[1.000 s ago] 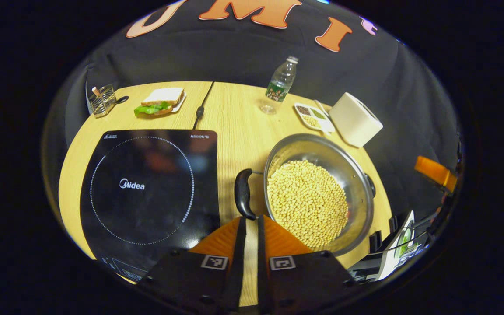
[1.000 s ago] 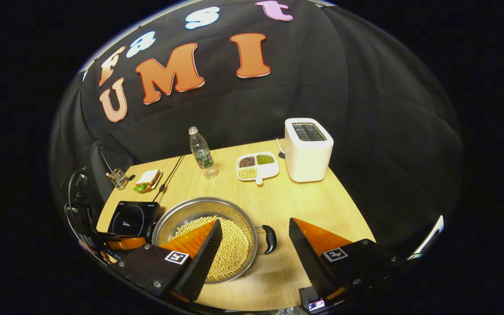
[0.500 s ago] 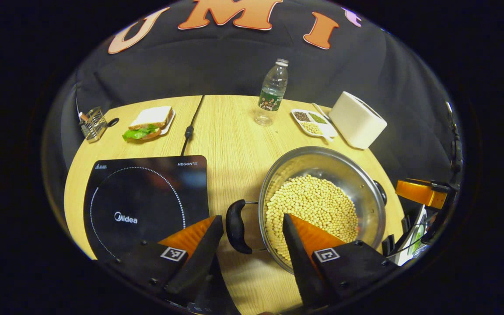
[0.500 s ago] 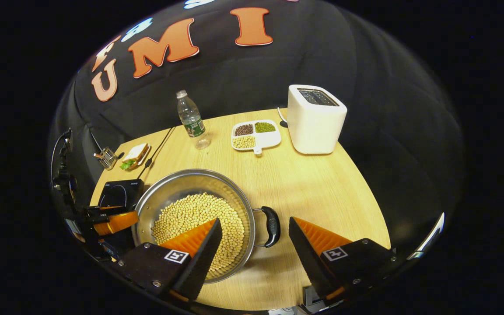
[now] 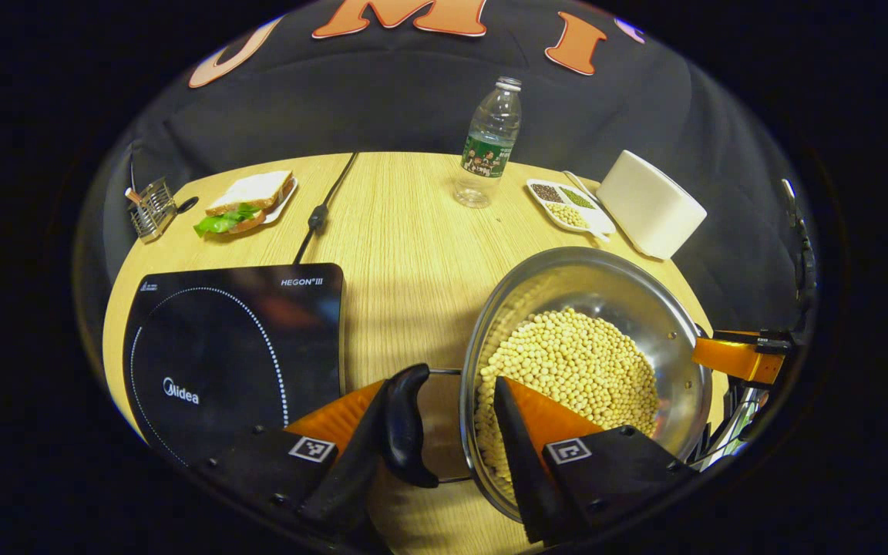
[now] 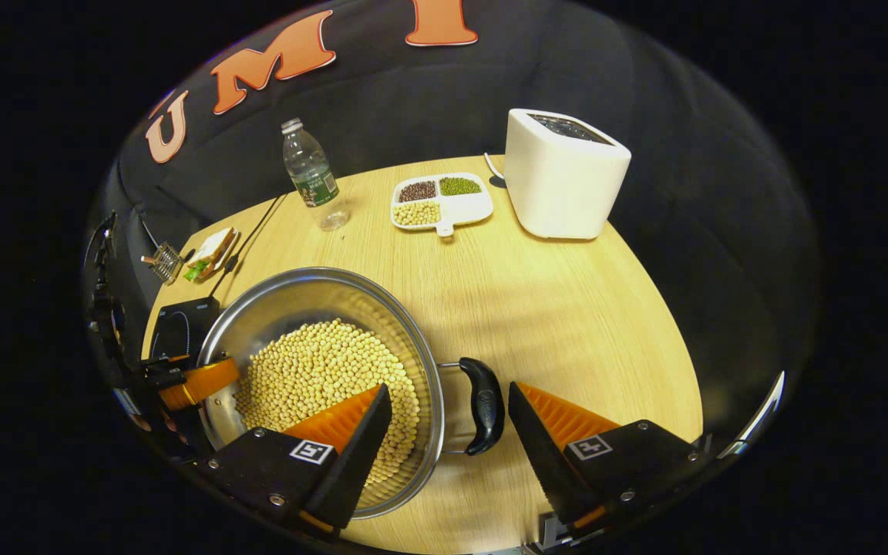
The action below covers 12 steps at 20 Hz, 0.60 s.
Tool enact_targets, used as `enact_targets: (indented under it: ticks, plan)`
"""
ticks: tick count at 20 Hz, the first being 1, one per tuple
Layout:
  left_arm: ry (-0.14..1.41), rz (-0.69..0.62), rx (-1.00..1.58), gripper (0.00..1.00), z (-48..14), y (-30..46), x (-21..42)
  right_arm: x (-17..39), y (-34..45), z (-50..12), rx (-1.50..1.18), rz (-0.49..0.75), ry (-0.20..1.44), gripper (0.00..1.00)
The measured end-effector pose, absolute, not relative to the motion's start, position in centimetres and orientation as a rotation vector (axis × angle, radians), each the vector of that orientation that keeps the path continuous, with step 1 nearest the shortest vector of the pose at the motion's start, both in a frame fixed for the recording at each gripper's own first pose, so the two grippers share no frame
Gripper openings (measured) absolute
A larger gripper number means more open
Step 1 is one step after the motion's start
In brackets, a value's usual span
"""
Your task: First push the handle of the pot to place it horizontally, then grasp the pot with both hands and set it on the induction cooktop.
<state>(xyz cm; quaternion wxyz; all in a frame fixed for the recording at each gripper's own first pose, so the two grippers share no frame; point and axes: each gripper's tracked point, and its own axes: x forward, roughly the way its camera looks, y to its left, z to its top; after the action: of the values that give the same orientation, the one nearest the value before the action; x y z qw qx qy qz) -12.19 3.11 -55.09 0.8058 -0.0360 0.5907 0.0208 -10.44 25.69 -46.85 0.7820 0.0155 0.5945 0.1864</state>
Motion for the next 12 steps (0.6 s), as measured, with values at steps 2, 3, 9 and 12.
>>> enact_targets:
  ticks: [2,3,9,12]
  plan:
    - [1.266,0.057,-0.067,0.83,-55.6,3.3,-12.1,-11.0,25.3,-47.8,0.019,0.397,1.315,0.94]
    - [1.267,0.063,-0.067,0.79,-55.9,3.4,-12.2,-11.0,25.3,-48.0,0.02,0.388,1.322,0.93]
    - [1.214,0.062,-0.047,0.7,-56.0,3.1,-11.6,-11.7,24.5,-50.2,0.013,0.325,1.379,0.73]
    - [1.219,0.074,-0.033,0.7,-55.7,3.0,-11.8,-12.0,24.5,-49.8,0.05,0.297,1.414,0.64]
